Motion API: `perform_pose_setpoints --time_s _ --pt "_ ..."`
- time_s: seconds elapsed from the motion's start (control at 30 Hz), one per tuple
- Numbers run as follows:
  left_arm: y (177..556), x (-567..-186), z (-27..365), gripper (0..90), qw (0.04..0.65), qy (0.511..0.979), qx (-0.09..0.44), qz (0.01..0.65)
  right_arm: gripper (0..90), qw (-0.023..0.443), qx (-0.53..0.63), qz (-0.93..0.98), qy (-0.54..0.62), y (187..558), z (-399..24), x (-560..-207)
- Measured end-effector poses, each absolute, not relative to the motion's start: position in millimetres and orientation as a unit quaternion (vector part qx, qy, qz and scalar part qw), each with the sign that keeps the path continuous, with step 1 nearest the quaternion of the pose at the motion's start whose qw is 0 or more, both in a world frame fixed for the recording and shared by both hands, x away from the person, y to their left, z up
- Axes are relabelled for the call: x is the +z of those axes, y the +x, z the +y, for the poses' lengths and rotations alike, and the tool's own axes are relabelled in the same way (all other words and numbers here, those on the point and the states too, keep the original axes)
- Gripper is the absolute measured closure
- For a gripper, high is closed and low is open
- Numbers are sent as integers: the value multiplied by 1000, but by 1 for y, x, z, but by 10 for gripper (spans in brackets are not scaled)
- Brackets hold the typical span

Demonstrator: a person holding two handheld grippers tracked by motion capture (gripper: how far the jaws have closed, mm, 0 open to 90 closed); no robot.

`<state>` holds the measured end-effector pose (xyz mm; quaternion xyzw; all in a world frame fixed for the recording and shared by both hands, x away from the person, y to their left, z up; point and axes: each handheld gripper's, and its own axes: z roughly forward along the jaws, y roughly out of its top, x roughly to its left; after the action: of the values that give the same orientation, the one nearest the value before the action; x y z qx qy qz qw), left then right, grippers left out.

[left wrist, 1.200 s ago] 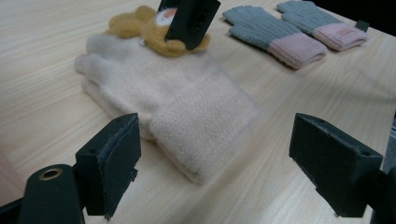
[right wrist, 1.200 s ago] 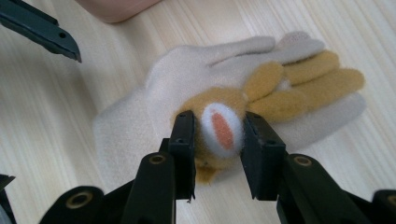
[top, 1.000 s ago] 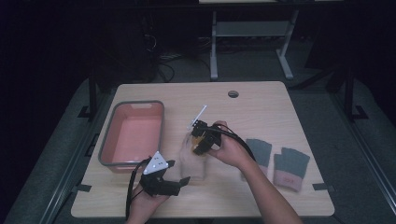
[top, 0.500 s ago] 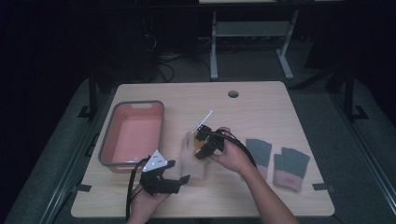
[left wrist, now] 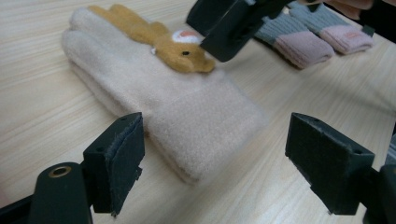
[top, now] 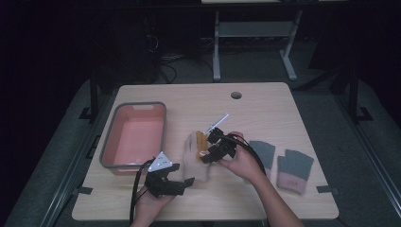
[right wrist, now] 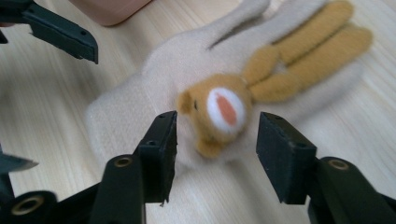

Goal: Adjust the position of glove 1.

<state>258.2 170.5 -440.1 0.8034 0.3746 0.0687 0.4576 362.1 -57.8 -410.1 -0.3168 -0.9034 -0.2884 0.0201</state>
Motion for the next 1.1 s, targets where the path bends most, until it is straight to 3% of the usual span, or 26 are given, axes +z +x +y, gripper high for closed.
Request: perform_pose_setpoints --time_s 0.5,0.73,1.1 --pt "273 -441 161 189 436 774 5 459 423 0 -305 -886 -350 342 -96 -404" --pt "289 -445 161 238 421 749 -11 511 419 -6 -314 -883 -349 337 -103 -402" --pt "298 -454 154 353 389 758 -13 523 419 -10 -322 -875 -360 334 -117 -405"
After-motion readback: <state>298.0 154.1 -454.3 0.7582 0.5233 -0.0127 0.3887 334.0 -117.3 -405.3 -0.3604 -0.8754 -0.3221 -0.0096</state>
